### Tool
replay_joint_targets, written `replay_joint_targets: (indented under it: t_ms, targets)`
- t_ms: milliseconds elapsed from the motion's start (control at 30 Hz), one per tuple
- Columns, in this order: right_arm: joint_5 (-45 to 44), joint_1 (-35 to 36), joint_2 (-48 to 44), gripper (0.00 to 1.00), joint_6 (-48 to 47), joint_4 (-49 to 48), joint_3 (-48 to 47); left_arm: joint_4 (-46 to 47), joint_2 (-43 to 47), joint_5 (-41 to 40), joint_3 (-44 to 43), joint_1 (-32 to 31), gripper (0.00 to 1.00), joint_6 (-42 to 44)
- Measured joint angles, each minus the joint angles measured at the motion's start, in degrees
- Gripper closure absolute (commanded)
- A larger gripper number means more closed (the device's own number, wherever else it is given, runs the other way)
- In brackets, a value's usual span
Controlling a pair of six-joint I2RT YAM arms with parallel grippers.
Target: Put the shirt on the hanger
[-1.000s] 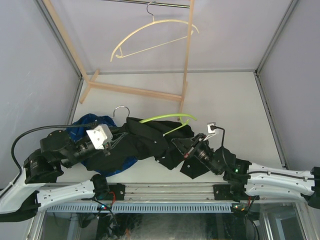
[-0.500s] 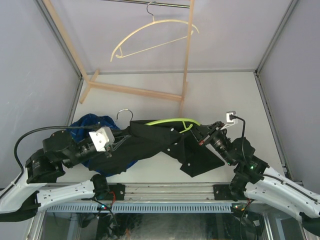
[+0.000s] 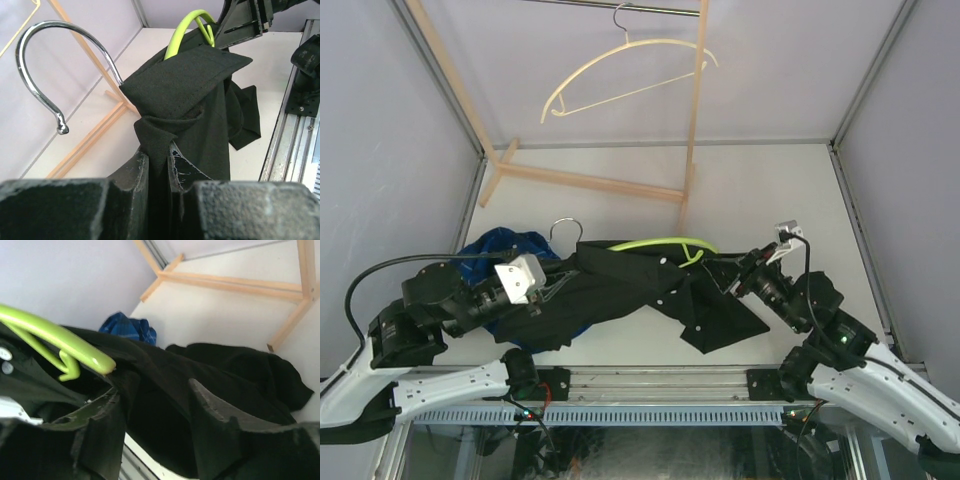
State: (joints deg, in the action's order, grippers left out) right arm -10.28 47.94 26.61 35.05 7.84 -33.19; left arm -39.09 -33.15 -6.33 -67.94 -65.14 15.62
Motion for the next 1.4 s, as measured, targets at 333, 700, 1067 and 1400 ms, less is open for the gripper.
replay_joint_targets:
  t_ms: [333,700,1067,1400]
  targets:
    - [6.8,-1.0,-17.9,0.42,-7.6,17.4,-1.0,-1.2,-0.2,-4.3,0.0,-0.1,1.0,0.0]
    - [21.9,-1.0,-15.7,0.44,-16.6,18.8,-6.7,-2.0,0.0,0.6,0.0,-0.1,1.0,0.5]
    - [35.4,-1.0,7.4,0.5,-28.1,16.0,-24.9,-5.4,-3.3,10.7,0.0,-0.1,1.0,1.7]
    - [45.0,-0.9,18.0,0.55,-30.9,17.5,-25.2,-6.6,-5.6,14.5,0.0,-0.1,1.0,3.8]
